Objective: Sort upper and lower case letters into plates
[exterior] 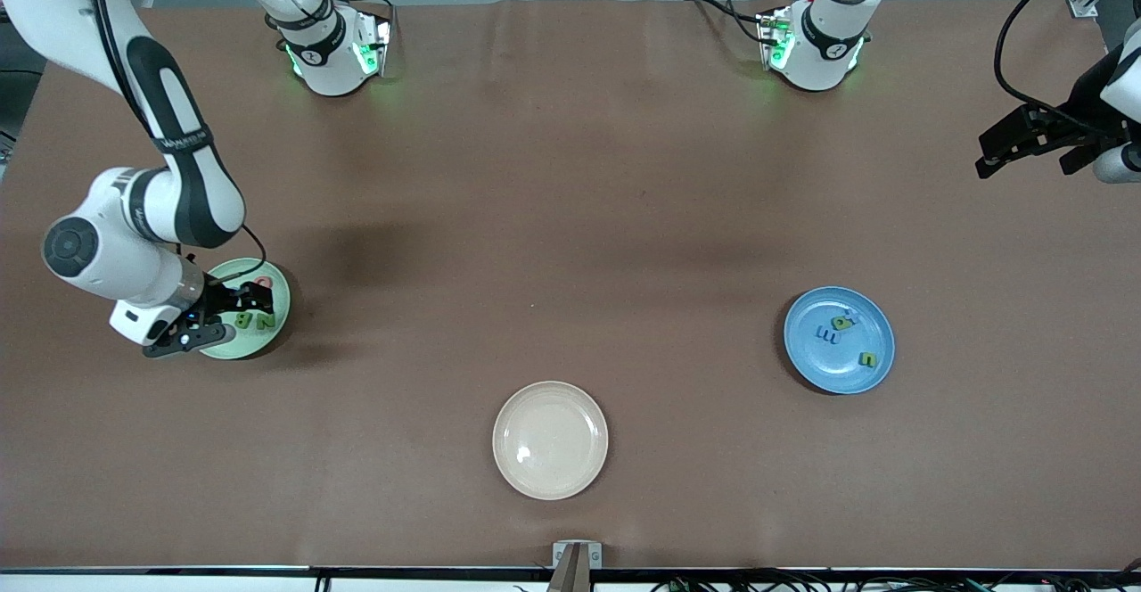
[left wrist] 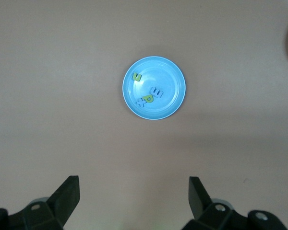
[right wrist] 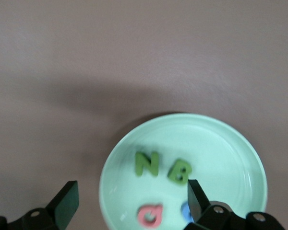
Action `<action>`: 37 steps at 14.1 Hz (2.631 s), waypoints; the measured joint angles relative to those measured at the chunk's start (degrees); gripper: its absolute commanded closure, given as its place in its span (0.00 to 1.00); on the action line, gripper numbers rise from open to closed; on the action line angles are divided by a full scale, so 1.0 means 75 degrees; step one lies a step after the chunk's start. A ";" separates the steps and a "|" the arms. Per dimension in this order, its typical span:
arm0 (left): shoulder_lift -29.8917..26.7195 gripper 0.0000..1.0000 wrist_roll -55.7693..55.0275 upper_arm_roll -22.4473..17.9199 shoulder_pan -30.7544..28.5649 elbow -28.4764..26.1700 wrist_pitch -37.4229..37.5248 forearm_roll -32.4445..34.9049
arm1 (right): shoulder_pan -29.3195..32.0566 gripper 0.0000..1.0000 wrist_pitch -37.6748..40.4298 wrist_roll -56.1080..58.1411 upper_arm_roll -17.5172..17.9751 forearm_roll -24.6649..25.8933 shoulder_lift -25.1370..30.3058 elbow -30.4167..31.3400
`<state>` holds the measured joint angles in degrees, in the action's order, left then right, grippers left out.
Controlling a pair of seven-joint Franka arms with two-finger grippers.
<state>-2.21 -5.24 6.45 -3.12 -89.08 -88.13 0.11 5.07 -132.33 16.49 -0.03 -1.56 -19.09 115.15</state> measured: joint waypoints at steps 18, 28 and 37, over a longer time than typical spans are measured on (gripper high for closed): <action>0.0017 0.00 0.0001 -0.0024 -0.0071 -0.0354 -0.0367 0.0127 | -0.0342 0.00 0.6471 -0.2374 0.0175 0.0148 0.2464 -0.4494; 0.0016 0.00 0.0001 -0.0023 -0.0071 -0.0447 -0.0467 0.0128 | -0.0414 0.00 0.5862 -0.2707 0.0097 0.0226 0.2223 -0.4535; 0.0016 0.00 0.0001 -0.0028 -0.0074 -0.0454 -0.0467 0.0128 | -0.0319 0.00 0.5862 -0.2705 0.0106 0.0226 0.2220 -0.4621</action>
<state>-2.09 -5.23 6.24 -3.68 -92.49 -91.63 1.07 2.68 -88.37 -3.80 0.77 0.13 -2.44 80.49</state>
